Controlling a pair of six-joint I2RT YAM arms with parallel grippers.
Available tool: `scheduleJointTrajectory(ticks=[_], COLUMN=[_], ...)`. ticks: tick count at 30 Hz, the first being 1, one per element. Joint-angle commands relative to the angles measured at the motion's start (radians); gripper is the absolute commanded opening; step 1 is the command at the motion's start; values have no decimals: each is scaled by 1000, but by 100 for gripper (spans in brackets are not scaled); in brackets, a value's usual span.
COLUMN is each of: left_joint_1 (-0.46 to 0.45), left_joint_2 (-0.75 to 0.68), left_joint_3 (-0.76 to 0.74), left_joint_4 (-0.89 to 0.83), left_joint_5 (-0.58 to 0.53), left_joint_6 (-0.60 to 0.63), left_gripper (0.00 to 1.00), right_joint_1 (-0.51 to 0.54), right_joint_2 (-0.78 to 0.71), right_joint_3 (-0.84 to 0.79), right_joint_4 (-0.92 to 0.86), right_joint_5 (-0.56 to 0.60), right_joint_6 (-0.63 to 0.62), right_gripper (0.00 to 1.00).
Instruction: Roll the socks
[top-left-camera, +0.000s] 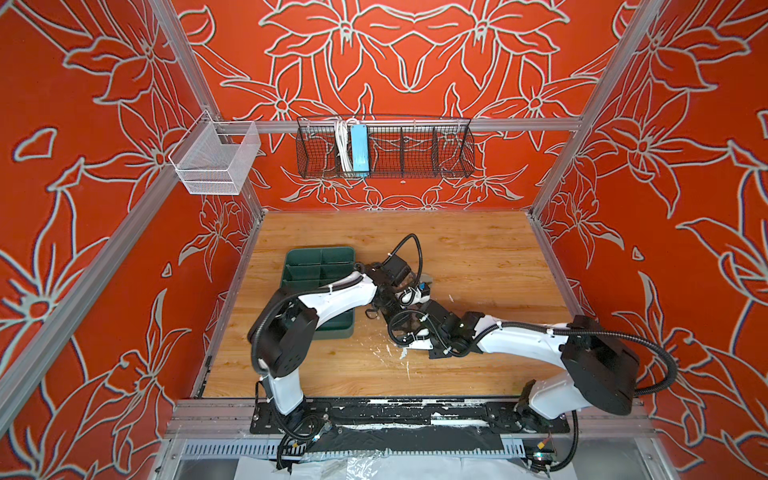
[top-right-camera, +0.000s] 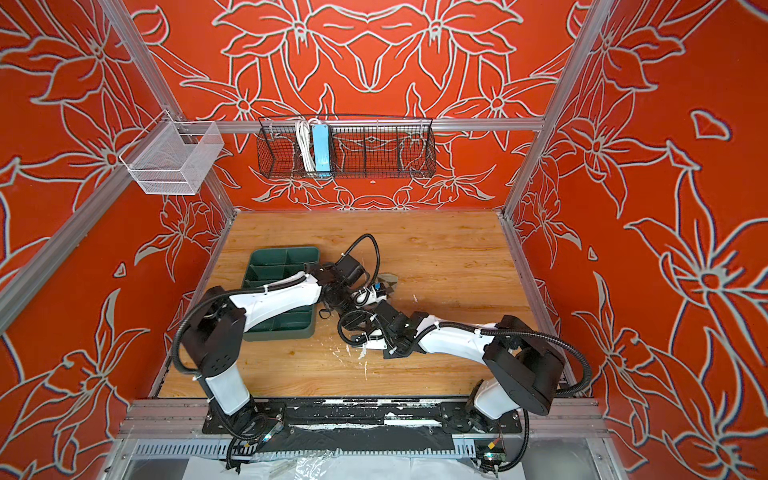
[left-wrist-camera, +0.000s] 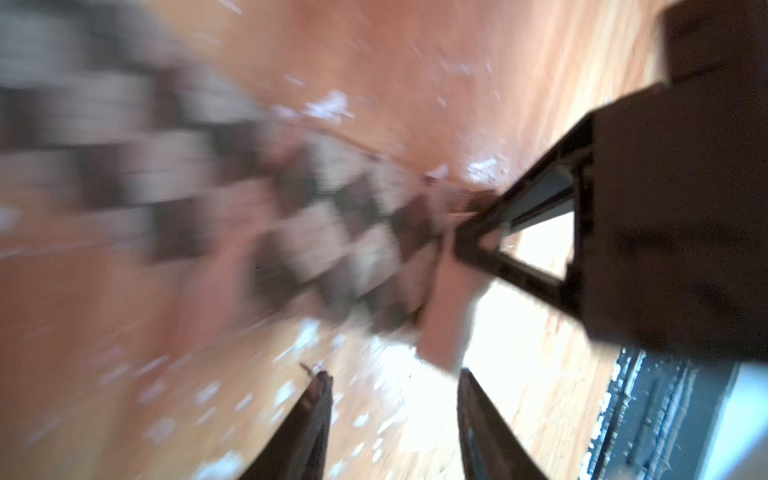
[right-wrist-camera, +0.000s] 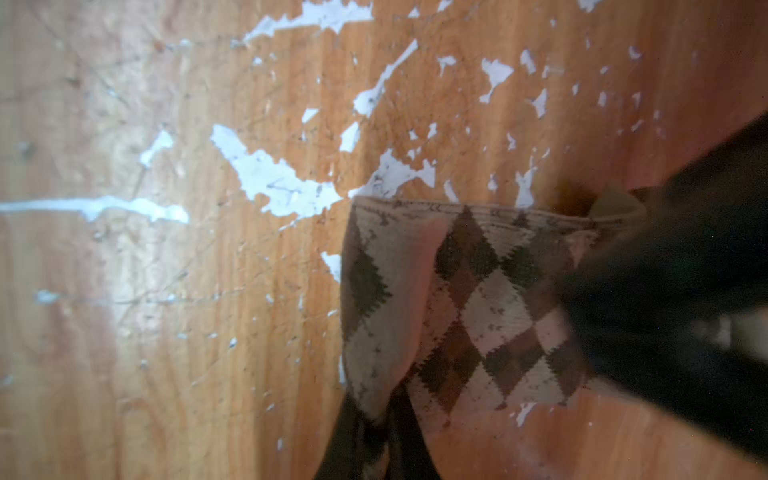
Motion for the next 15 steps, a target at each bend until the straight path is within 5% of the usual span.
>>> scheduleJointTrajectory(ticks=[1, 6, 15], left_joint_1=[29, 37, 6], left_joint_2=[-141, -466, -878], left_joint_3=[-53, -240, -487], left_joint_4=[83, 250, 311], left_joint_5=[-151, -281, -42], left_joint_6=[-88, -137, 109], left_gripper=[49, 50, 54], right_joint_1=[-27, -108, -262], right_joint_2=[-11, 40, 256], right_joint_3=[-1, 65, 249], right_joint_4=[-145, -254, -474], right_joint_5=[-145, -293, -505], right_joint_6=[30, 36, 26], right_gripper=[0, 0, 0])
